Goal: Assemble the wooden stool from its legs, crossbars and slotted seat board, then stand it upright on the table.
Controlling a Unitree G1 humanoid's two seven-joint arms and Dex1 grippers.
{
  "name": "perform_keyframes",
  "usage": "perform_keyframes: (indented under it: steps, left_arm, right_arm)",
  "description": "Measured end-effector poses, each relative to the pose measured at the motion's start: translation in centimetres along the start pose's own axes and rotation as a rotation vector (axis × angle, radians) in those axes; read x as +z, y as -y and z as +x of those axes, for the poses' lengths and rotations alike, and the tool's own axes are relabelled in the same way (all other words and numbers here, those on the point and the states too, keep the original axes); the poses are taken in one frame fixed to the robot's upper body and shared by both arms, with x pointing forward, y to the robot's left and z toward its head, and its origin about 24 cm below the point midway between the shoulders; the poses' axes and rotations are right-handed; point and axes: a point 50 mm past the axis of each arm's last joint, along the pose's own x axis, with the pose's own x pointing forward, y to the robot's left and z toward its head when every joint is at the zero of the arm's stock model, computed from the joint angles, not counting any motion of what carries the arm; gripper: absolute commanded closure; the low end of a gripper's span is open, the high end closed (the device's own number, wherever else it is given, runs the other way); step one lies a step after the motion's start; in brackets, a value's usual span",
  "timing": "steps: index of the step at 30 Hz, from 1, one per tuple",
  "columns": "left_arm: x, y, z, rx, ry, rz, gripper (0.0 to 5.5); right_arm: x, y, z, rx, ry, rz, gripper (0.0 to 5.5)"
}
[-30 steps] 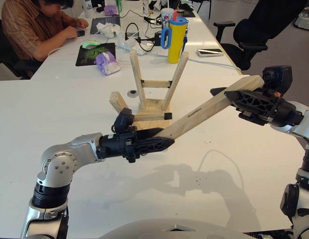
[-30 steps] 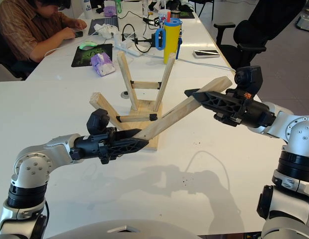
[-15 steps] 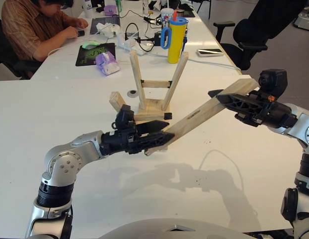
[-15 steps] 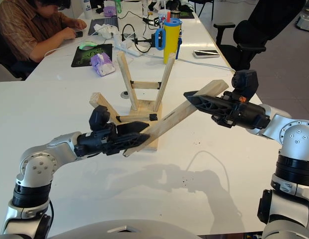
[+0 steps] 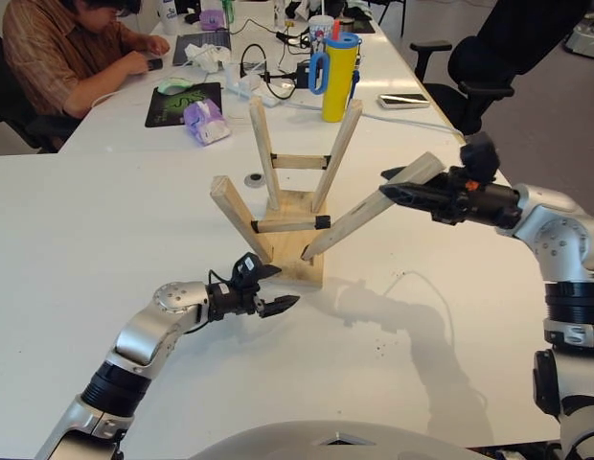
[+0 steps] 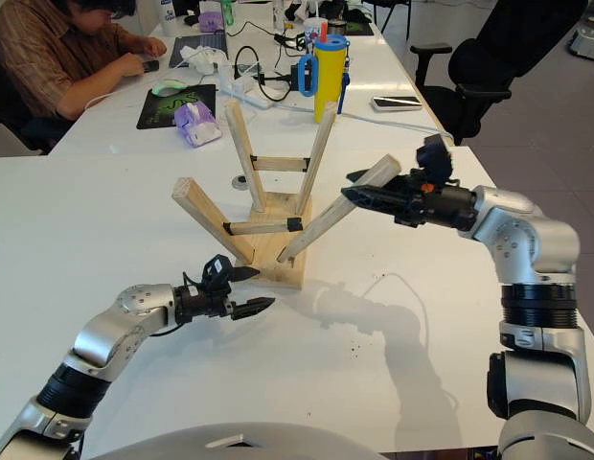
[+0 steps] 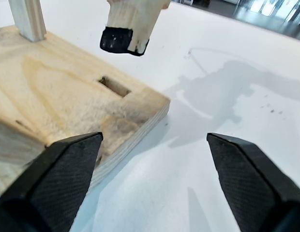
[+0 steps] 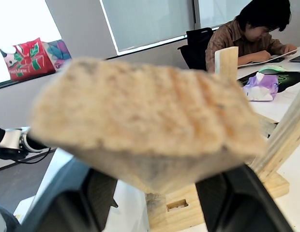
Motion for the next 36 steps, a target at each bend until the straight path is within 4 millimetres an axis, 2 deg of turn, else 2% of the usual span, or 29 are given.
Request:
perform_keyframes:
  steps: [4, 9, 23, 36]
  left_arm:
    - [0.3, -0.2, 0.9, -0.026, -0.036, 0.081, 1.51]
    - [0.2, 0.1, 1.0, -0.060, -0.049, 0.102, 1.51]
    - [0.0, 0.3, 1.5, -0.055, -0.029, 0.076, 1.51]
    - [0.0, 0.0, 1.9, -0.056, -0.028, 0.103, 1.51]
  right_arm:
    - [-0.9, 0.6, 0.1, -0.013, -0.058, -0.026, 3.45]
    - [-0.9, 0.8, 0.3, -0.004, -0.097, -0.090, 3.45]
    - [2.1, 0.4, 3.9, 0.176, -0.331, -0.335, 3.45]
    - [2.9, 1.1, 6.0, 0.227, -0.376, -0.347, 3.45]
